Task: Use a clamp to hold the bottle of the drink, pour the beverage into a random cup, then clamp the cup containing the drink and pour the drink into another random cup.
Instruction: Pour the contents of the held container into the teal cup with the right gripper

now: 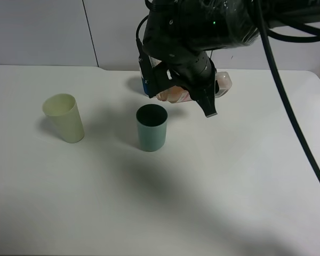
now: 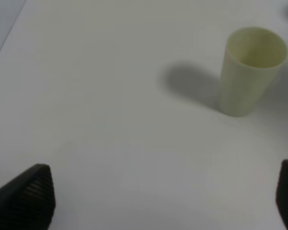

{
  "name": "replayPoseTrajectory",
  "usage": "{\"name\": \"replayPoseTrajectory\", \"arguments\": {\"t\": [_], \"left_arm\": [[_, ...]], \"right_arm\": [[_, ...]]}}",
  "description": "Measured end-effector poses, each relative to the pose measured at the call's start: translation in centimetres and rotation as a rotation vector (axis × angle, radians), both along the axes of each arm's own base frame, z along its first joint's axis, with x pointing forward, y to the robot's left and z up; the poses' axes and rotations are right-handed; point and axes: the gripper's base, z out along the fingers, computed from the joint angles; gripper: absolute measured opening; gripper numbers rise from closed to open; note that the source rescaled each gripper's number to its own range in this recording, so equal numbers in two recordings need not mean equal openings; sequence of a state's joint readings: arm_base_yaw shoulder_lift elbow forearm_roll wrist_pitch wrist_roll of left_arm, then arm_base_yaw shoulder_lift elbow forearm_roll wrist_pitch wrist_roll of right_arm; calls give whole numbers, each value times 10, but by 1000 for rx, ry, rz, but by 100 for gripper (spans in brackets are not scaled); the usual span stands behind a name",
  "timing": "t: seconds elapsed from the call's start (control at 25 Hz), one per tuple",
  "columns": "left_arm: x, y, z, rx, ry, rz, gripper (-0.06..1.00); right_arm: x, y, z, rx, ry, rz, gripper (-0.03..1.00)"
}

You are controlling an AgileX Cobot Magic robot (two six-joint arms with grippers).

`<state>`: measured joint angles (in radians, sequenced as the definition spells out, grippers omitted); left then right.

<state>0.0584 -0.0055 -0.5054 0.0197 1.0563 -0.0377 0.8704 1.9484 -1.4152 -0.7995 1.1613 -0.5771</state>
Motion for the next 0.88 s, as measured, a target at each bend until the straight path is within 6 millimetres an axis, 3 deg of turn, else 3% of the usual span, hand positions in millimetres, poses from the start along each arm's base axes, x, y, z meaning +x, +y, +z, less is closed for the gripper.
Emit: {"name": "replayPoseTrajectory", "arguments": {"t": [0.48,0.88], "left_arm": [[0,0,0,0,0,0,76],[0,0,0,0,0,0,76]], "right_arm": [[-2,7,2,-13,-47,34,2],[-1,22,-9,-10,-47,53,2]]}}
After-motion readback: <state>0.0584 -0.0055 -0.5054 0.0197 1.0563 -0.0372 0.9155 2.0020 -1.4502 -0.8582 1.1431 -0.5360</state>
